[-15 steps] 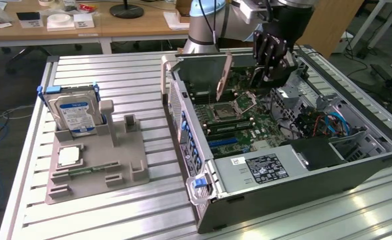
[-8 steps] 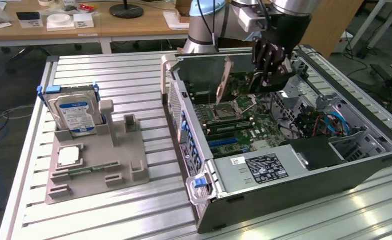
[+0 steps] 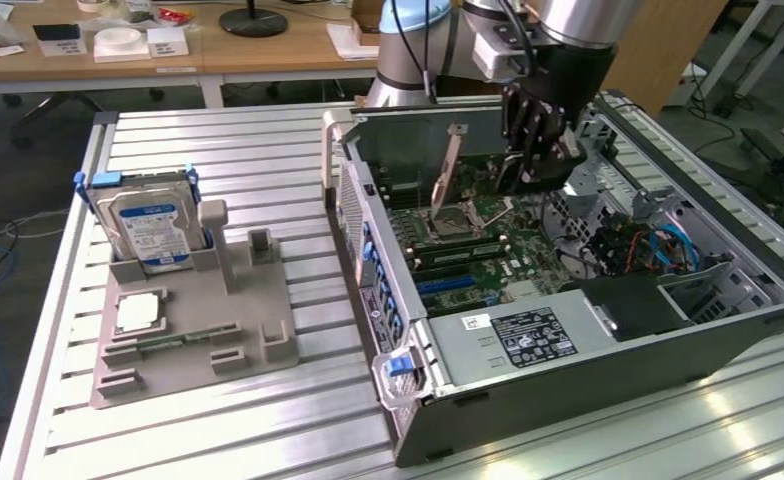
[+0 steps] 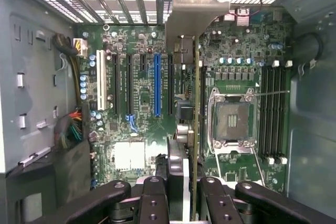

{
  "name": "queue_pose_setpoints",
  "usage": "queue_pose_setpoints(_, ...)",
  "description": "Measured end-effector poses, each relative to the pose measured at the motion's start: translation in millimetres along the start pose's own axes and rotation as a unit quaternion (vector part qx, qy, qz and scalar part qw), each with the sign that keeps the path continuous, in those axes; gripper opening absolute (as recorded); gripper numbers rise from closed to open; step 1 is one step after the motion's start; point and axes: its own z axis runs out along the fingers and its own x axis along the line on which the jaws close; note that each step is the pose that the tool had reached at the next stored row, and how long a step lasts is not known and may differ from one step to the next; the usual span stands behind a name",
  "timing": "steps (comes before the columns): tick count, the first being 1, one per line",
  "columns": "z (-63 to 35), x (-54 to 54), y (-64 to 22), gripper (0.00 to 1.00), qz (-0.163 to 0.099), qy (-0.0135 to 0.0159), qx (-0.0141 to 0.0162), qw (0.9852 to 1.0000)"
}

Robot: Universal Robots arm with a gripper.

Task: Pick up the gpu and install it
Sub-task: 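Insert the gpu into the slot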

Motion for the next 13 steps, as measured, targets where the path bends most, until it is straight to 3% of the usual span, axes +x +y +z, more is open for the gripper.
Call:
queue_pose_setpoints(5, 8.9, 0.5, 7.4, 0.28, -0.012, -0.0021, -0.0004, 0.9999)
queue_pose_setpoints(13, 23.3, 1.7, 19.3, 0.28, -0.014, -0.0022, -0.0005, 0.9999)
